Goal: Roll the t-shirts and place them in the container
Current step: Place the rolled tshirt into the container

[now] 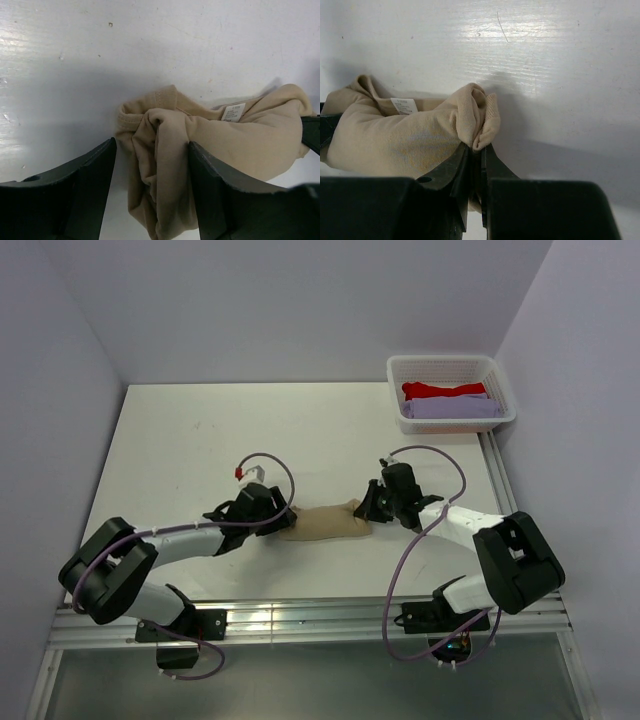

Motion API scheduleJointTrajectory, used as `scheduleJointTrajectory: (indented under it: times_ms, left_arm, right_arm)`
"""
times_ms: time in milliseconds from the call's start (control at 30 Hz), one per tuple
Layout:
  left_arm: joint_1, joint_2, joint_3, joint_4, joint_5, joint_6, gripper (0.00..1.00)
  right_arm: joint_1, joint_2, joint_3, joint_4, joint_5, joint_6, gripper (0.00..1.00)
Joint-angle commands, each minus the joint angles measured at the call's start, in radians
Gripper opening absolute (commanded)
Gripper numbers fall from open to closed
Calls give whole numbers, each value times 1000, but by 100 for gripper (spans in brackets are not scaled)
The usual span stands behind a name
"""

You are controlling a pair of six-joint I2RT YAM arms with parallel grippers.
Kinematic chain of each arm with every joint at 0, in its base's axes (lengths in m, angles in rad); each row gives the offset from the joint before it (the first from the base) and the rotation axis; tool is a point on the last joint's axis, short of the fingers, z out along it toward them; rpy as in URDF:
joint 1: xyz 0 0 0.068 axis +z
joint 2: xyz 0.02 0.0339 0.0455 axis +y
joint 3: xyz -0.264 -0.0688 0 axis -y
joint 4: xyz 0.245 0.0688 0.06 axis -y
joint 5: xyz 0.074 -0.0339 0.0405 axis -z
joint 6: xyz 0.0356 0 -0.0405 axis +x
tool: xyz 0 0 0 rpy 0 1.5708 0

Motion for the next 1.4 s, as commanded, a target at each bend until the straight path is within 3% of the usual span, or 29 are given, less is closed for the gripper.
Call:
scheduleJointTrajectory:
  times_ms: [0, 267, 667, 733, 833, 867, 967, 1167, 1367]
  left_arm:
    - [16, -17, -50, -37, 46, 23, 65]
    - [63, -77, -138, 35, 138, 0, 68]
    - [63, 49, -196, 210, 216, -57, 67]
    - [65, 81, -202, 228, 215, -66, 61]
    - [65, 127, -202, 264, 216, -75, 43]
    - [65, 135, -202, 271, 216, -80, 27]
    - [63, 143, -198, 265, 195, -78, 0]
    - [63, 97, -104, 129, 153, -29, 0]
    - [65, 103, 132, -34, 150, 29, 0]
  right_arm:
    - [-10, 19, 31, 19, 34, -30, 0]
    - [-9, 27, 33, 25, 26, -30, 0]
    - [-10, 28, 27, 37, 14, -22, 0]
    - [-10, 27, 24, 42, 13, -19, 0]
    - [-9, 31, 22, 43, 9, -19, 0]
    - [-10, 33, 22, 45, 8, -17, 0]
    - [-9, 33, 22, 46, 8, -16, 0]
    - [-10, 16, 68, 8, 6, -8, 0]
    - [-48, 4, 191, -81, 13, -10, 0]
